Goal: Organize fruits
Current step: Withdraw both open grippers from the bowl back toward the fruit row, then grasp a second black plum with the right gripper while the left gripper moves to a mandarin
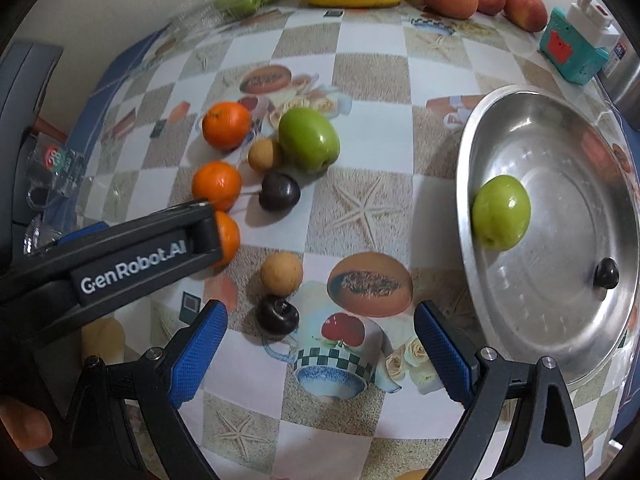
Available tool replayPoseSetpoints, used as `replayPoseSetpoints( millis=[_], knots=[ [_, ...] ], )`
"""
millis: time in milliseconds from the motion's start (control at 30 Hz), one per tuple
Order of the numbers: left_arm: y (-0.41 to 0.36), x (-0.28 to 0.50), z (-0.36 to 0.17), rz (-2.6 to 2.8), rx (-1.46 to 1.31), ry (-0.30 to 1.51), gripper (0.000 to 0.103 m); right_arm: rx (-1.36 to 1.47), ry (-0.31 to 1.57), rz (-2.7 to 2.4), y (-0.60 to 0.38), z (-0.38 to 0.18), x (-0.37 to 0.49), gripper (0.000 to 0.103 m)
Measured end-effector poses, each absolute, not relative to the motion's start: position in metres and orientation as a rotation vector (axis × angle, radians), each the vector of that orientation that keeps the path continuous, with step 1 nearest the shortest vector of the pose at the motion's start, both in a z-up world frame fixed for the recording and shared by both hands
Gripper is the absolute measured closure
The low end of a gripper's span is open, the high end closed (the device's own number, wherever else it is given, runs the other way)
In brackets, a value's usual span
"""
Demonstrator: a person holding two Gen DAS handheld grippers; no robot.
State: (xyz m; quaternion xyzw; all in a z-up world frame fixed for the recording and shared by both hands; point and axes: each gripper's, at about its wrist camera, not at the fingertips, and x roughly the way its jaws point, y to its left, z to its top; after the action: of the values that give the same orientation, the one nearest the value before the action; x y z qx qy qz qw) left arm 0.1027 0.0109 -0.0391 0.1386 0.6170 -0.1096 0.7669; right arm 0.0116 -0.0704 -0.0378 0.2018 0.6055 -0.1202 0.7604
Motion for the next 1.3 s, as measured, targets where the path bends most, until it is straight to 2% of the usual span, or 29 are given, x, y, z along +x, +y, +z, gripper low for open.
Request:
replayPoseSetpoints(
  millis=[367,500,567,633,700,900,967,1300],
  knots=[
    [0.003,0.1,-0.051,-0.27,0.307,1.372,0.0,0.372,1.382,-0.252,-0.055,-0.062,0.022,0.009],
    [0.003,0.105,-0.053,-0.276,0.302,1.366,0.001,0.369,1.365,-0.224,-0.048,-0.062,0.029,0.017],
    [0.002,0.105,-0.05,-0.287,0.294,1.362,0.007,0.36,1.358,-0.208,-0.044,-0.061,0.029,0.024],
    [0.0,0.104,-0.049,-0.301,0.294,1.361,0.01,0.342,1.361,-0.201,-0.039,-0.061,0.03,0.035],
    [-0.002,0.104,-0.051,-0.308,0.298,1.365,0.014,0.335,1.365,-0.191,-0.035,-0.061,0.035,0.04],
    [-0.01,0.1,-0.05,-0.348,0.256,1.374,0.03,0.374,1.35,-0.166,-0.034,-0.063,0.038,0.052],
    [-0.01,0.1,-0.05,-0.362,0.233,1.38,0.038,0.393,1.343,-0.153,-0.035,-0.062,0.039,0.053],
    [-0.006,0.098,-0.045,-0.403,0.187,1.392,0.056,0.453,1.325,-0.107,-0.041,-0.058,0.045,0.066]
  ],
)
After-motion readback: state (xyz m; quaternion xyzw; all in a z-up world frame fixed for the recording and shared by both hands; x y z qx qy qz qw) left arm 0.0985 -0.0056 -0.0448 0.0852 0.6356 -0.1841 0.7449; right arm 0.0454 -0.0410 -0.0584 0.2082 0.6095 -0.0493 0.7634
